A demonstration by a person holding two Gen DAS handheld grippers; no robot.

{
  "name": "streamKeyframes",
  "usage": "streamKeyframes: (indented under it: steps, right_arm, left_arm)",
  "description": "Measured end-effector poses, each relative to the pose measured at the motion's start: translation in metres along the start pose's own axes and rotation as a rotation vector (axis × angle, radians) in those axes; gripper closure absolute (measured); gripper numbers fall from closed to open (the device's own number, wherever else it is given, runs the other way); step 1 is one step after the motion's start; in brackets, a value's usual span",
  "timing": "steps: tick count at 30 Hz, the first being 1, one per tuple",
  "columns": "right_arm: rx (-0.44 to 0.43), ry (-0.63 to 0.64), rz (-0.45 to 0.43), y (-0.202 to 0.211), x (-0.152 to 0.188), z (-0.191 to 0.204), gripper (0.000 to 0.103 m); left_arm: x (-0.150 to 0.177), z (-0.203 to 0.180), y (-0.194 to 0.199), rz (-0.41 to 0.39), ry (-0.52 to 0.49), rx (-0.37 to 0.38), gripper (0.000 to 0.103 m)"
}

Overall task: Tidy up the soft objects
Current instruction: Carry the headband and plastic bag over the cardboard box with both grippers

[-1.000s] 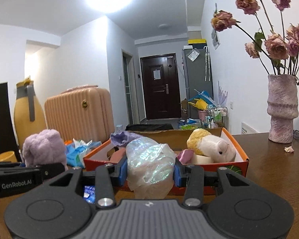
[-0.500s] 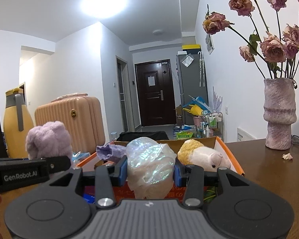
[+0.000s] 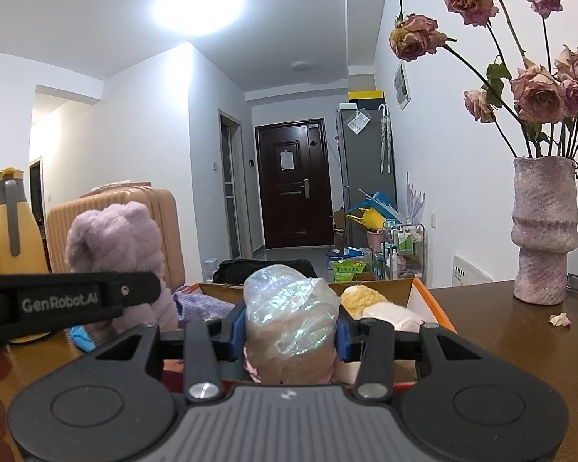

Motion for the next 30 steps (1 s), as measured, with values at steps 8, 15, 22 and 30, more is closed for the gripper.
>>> streamKeyframes:
  steps: [8, 15, 22, 30]
  right_arm:
    - [0.008, 0.016, -0.001, -0.021, -0.002, -0.005, 0.06]
    - [0.017, 0.027, -0.002, -0.039, -0.003, -0.01, 0.06]
    - [0.024, 0.045, -0.002, -0.054, -0.003, -0.01, 0.06]
    - [0.027, 0.069, -0.001, -0.069, -0.003, -0.008, 0.06]
  left_arm:
    - [-0.004, -0.005, -0.025, -0.002, 0.006, 0.009, 0.071]
    - [-0.008, -0.008, -0.048, 0.0, 0.009, 0.018, 0.071]
    - [-0.011, -0.01, -0.067, 0.001, 0.004, 0.024, 0.07]
    - [-0.012, -0.006, -0.086, 0.004, 0.001, 0.021, 0.07]
Point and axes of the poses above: each gripper's, at about its wrist camera, not at the fingertips, and y roughly against the way its jaws point, z to its left, x to its underside, the point moved 7 cm from there along -y, roughly the way its jaws point, and after that the axes turned 7 degrees about -y, right-handed, at the moved point
